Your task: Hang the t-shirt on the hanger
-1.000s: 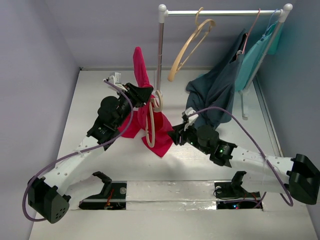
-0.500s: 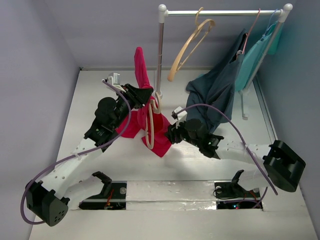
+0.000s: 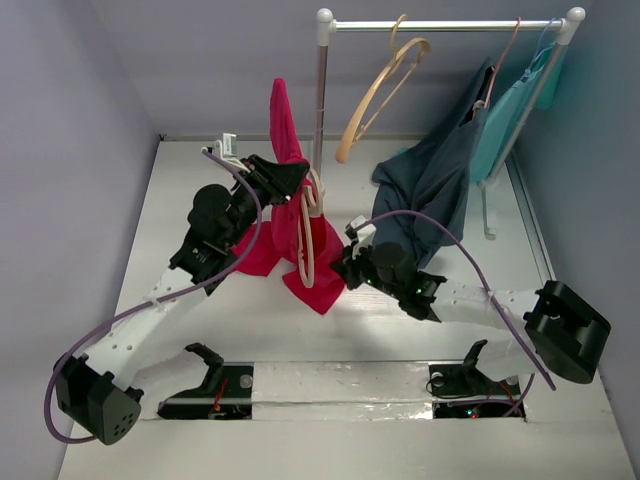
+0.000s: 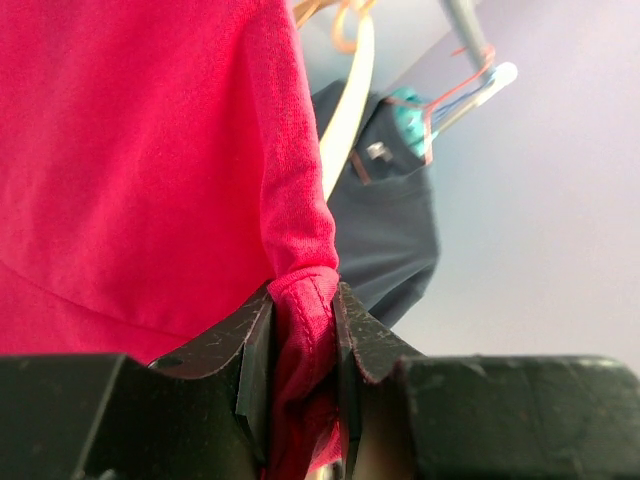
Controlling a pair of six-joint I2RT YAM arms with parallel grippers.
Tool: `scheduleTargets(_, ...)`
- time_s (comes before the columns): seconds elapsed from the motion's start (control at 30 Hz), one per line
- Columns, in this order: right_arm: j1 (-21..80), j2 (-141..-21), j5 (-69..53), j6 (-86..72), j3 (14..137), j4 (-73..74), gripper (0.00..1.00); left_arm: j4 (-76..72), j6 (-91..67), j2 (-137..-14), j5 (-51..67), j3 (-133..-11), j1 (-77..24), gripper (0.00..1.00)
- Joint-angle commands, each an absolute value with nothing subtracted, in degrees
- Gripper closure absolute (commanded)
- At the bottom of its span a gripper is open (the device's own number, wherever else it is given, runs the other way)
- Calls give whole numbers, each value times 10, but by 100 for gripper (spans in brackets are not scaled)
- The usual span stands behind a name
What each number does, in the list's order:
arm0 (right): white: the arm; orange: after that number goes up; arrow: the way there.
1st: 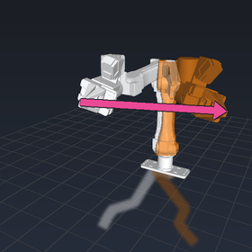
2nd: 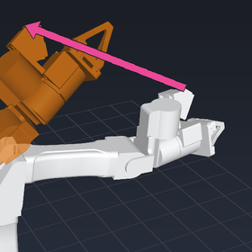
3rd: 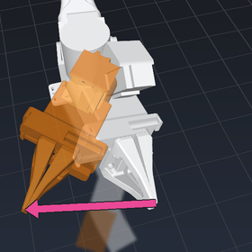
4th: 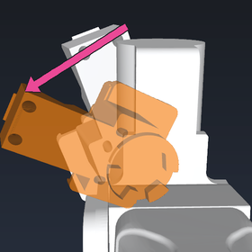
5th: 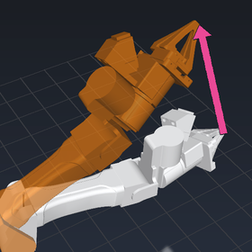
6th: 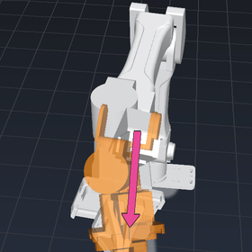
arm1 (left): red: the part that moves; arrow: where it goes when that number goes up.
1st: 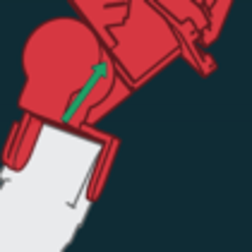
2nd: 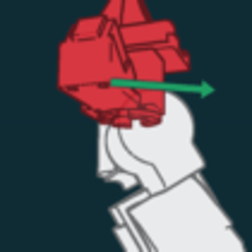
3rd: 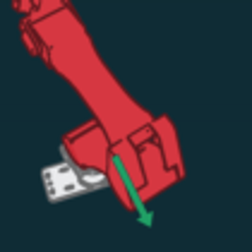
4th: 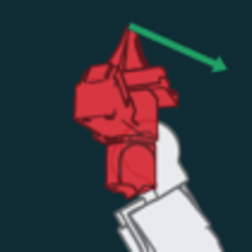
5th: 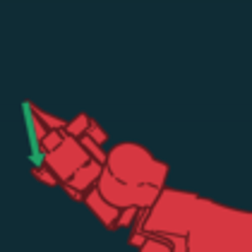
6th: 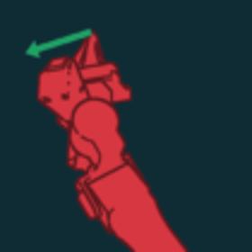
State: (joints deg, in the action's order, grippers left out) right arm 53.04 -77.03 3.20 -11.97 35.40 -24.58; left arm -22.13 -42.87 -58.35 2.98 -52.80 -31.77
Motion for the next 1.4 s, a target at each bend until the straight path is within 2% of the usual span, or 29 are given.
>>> scheduleTargets(0.0,548,-741,54,-148,328,-273,100,-315,-446,-585,48,-587,-315,100)
scheduleTargets(0.07,548,-732,83,-152,326,-264,100,-317,-449,-590,58,-596,-315,100)
scheduleTargets(0.1,548,-724,92,-149,327,-258,94,-317,-450,-589,58,-596,-315,100)
scheduleTargets(0.17,548,-718,109,-141,330,-250,69,-317,-451,-587,62,-588,-315,100)
scheduleTargets(0.23,548,-709,127,-132,345,-219,51,-316,-451,-583,62,-580,-315,100)
scheduleTargets(0.33,548,-690,146,-124,356,-191,42,-311,-450,-583,62,-577,-315,100)
scheduleTargets(0.5,548,-705,114,-101,379,-205,38,-317,-454,-589,73,-572,-315,100)
scheduleTargets(0.9,548,-741,109,-77,415,-265,49,-303,-446,-577,68,-568,-315,100)
scheduleTargets(0.93,548,-743,109,-76,415,-265,66,-303,-446,-577,68,-568,-315,100)
scheduleTargets(1.0,548,-740,105,-77,410,-267,75,-301,-443,-576,66,-569,-315,100)
scheduleTargets(1.03,548,-735,103,-80,405,-271,93,-301,-442,-576,63,-569,-315,100)
scheduleTargets(1.07,548,-730,101,-83,402,-271,100,-301,-441,-576,59,-570,-315,100)
scheduleTargets(1.2,557,-723,49,-126,379,-261,100,-309,-436,-583,41,-584,-315,100)
scheduleTargets(1.37,611,-745,74,-150,358,-243,100,-344,-436,-618,27,-648,-308,100)
